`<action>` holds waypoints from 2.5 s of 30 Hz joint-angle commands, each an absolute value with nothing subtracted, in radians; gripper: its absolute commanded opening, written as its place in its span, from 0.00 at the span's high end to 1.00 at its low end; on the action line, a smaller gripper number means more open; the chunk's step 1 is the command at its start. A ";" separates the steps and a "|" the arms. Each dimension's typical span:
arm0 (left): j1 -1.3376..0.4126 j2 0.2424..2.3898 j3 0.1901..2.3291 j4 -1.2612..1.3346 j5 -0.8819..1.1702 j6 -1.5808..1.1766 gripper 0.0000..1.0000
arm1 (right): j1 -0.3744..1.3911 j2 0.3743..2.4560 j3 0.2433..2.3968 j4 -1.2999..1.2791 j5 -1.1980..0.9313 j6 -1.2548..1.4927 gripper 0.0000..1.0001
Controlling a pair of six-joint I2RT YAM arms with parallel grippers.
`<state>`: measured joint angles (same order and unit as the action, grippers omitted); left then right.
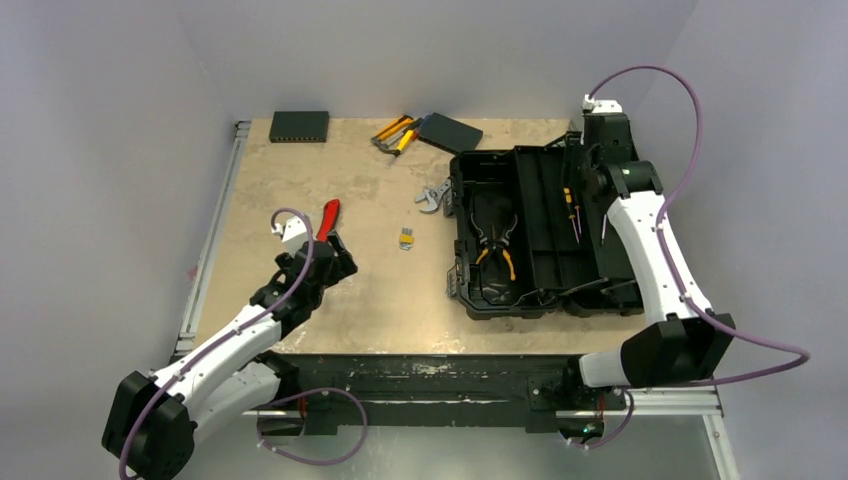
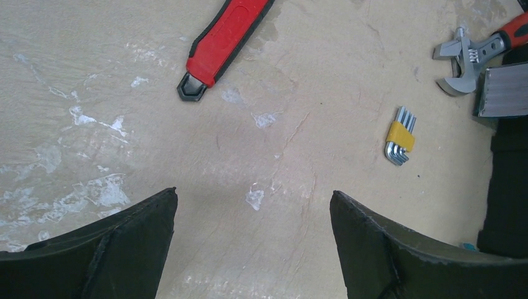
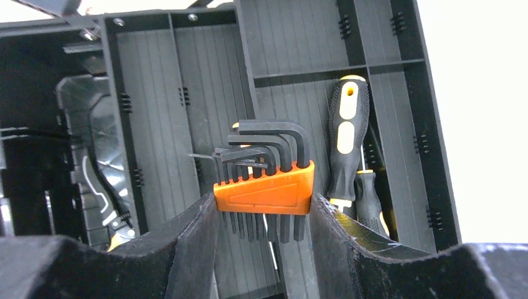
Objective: Pack the tool kit
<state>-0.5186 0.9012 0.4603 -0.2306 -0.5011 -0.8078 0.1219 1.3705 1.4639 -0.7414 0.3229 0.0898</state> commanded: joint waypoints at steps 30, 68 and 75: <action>-0.519 0.941 0.502 -0.188 -0.486 -0.782 0.11 | -0.143 1.460 1.568 -0.830 0.043 0.134 0.28; -0.348 0.993 0.604 -0.257 -0.394 -0.656 0.00 | 0.893 2.064 2.000 -0.698 0.472 0.610 0.25; -0.241 1.224 0.762 -0.281 -0.300 -0.581 0.01 | 0.886 1.931 1.835 -0.577 0.461 0.604 0.27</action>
